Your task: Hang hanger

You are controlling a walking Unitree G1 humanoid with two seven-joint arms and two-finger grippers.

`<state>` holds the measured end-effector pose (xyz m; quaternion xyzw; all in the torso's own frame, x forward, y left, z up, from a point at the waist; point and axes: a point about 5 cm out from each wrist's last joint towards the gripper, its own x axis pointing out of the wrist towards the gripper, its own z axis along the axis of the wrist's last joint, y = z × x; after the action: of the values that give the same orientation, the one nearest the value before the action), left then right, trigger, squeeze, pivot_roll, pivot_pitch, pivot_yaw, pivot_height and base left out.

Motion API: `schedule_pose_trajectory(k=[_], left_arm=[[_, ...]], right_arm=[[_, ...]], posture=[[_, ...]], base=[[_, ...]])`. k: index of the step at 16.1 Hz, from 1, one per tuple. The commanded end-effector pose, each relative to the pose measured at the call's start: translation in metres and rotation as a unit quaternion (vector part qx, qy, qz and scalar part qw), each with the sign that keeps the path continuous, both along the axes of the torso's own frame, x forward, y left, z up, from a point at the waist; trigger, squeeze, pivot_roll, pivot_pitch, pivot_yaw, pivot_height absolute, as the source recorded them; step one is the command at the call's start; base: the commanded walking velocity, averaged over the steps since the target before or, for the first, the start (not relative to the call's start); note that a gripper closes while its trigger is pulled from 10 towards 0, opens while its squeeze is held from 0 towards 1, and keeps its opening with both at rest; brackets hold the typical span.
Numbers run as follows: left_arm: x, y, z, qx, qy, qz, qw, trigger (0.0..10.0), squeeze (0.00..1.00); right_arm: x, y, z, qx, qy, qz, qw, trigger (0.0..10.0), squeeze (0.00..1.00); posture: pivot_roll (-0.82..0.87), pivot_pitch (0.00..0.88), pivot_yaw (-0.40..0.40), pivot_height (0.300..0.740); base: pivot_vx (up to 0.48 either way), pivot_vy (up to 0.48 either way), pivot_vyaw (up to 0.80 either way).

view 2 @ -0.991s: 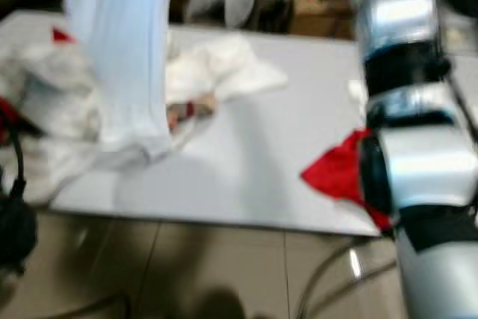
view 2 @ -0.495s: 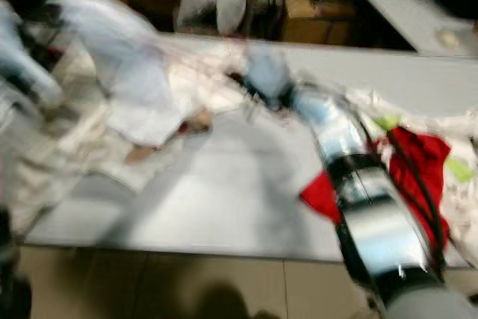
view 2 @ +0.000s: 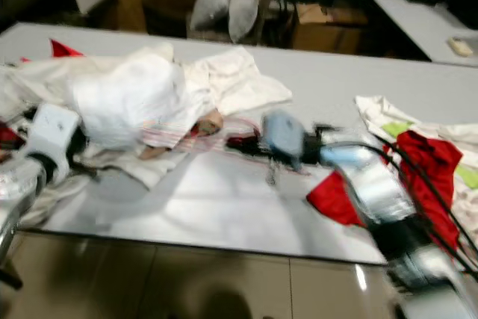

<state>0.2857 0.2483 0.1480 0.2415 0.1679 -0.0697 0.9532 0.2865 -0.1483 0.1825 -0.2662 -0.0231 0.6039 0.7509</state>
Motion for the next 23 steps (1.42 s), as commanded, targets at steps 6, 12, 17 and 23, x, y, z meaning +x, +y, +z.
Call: schedule_pose_trajectory(k=[6,12,17,23], left_arm=[[0.006,0.038,0.029,0.036,-0.032,0.032,0.998,10.0,1.00],[0.023,0.062,0.043,0.075,-0.073,0.063,0.992,10.0,1.00],[0.030,0.021,0.089,-0.065,-0.171,-0.094,0.979,10.0,1.00],[0.030,0.045,0.088,-0.047,-0.206,0.022,0.977,10.0,1.00]], right_arm=[[-0.028,-0.032,0.000,-0.106,0.059,-0.026,0.992,10.0,0.00],[-0.025,-0.066,0.012,-0.149,0.061,-0.107,0.981,10.0,0.00],[0.009,-0.050,0.031,-0.020,-0.009,-0.229,0.973,10.0,0.00],[0.019,-0.020,0.043,0.162,0.020,-0.243,0.956,10.0,0.00]], posture=[[-0.13,0.000,0.027,0.740],[-0.13,0.000,0.029,0.740],[-0.13,0.000,0.031,0.740],[-0.11,0.000,0.031,0.740]], base=[[0.000,0.000,0.00],[0.000,0.000,0.00],[0.000,0.000,0.00],[0.000,0.000,0.00]])
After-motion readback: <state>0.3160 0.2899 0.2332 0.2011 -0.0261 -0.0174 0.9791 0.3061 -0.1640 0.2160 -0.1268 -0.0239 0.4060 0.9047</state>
